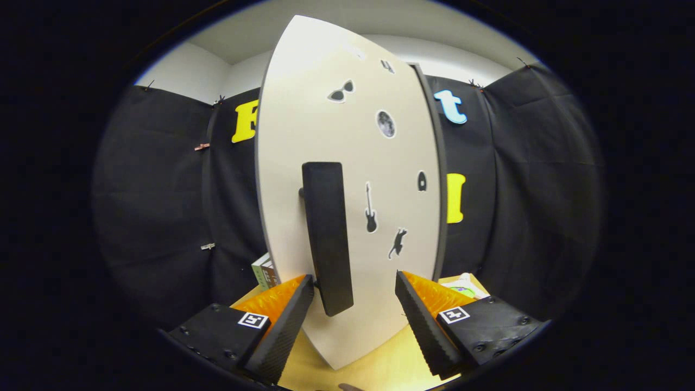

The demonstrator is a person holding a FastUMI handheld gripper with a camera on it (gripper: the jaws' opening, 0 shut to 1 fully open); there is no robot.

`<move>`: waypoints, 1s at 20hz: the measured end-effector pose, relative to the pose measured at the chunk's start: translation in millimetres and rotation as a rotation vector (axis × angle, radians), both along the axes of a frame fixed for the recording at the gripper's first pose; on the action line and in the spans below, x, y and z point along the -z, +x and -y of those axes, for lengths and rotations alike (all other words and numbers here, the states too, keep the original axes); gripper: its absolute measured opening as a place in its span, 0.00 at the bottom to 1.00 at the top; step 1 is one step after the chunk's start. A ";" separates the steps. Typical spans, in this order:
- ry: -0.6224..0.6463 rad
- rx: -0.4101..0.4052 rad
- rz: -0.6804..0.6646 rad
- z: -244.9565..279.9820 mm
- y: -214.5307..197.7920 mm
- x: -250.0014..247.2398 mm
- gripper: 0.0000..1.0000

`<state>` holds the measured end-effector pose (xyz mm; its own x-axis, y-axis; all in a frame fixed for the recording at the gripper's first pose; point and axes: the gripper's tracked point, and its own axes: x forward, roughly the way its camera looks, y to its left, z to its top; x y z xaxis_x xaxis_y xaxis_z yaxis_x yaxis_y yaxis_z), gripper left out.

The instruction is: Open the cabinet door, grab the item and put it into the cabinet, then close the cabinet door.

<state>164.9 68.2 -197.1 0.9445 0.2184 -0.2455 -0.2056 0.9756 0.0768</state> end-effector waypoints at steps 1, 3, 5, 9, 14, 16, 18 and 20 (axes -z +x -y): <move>0.012 0.008 0.003 -10.1 4.9 -1.1 0.99; 0.025 0.020 0.002 -27.7 3.1 -2.5 0.98; 0.008 0.057 0.031 -27.0 0.5 -13.0 0.98; -0.127 0.175 0.059 -13.0 3.7 -20.2 0.99; -0.100 0.153 0.064 -22.0 16.4 -36.3 0.98; -0.109 0.158 0.084 -12.2 26.5 -42.2 0.98; -0.129 0.153 0.095 -7.7 34.8 -44.7 0.98; -0.132 0.136 0.094 -11.4 40.5 -42.7 0.98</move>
